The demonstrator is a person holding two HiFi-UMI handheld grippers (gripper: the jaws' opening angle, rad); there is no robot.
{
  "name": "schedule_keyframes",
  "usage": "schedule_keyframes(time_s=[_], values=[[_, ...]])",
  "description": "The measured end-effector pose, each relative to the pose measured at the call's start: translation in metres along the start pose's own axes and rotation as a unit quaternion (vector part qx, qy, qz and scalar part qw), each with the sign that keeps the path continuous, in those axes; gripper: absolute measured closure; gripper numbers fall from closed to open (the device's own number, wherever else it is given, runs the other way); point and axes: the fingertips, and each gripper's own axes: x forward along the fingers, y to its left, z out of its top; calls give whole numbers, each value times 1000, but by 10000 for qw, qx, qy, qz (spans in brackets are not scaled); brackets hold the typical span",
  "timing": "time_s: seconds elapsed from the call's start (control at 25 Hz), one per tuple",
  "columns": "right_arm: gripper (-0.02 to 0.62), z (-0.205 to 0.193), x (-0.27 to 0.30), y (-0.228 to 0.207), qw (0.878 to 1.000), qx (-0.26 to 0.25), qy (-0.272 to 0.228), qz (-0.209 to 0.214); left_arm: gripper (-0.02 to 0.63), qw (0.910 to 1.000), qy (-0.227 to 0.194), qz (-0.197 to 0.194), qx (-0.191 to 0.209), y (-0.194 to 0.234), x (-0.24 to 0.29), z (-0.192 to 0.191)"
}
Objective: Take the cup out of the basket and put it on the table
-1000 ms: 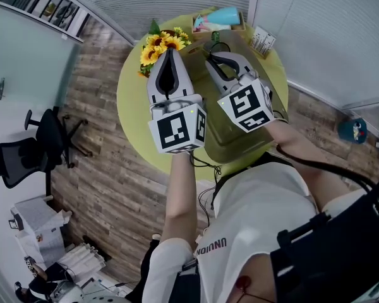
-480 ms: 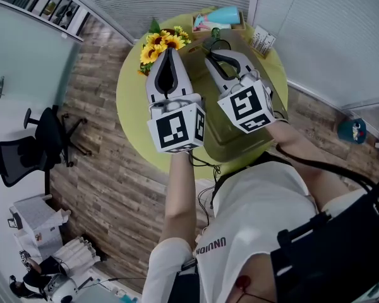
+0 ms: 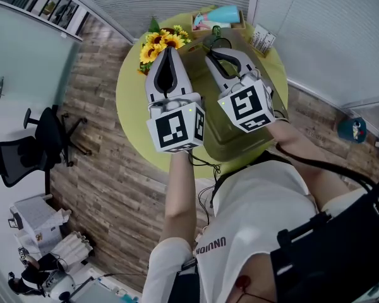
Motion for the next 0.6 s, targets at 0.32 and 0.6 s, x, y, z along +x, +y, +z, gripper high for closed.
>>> schedule_keyframes(time_s=[0.32,0.6], values=[[554,1,-2,-1,10000,-10,49,-6,594,10000,13,-3,-9,-1,-1,1],[554,0,-1,-1,10000,-9,16,-2,594,10000,18,-18,2,-2,0,0]])
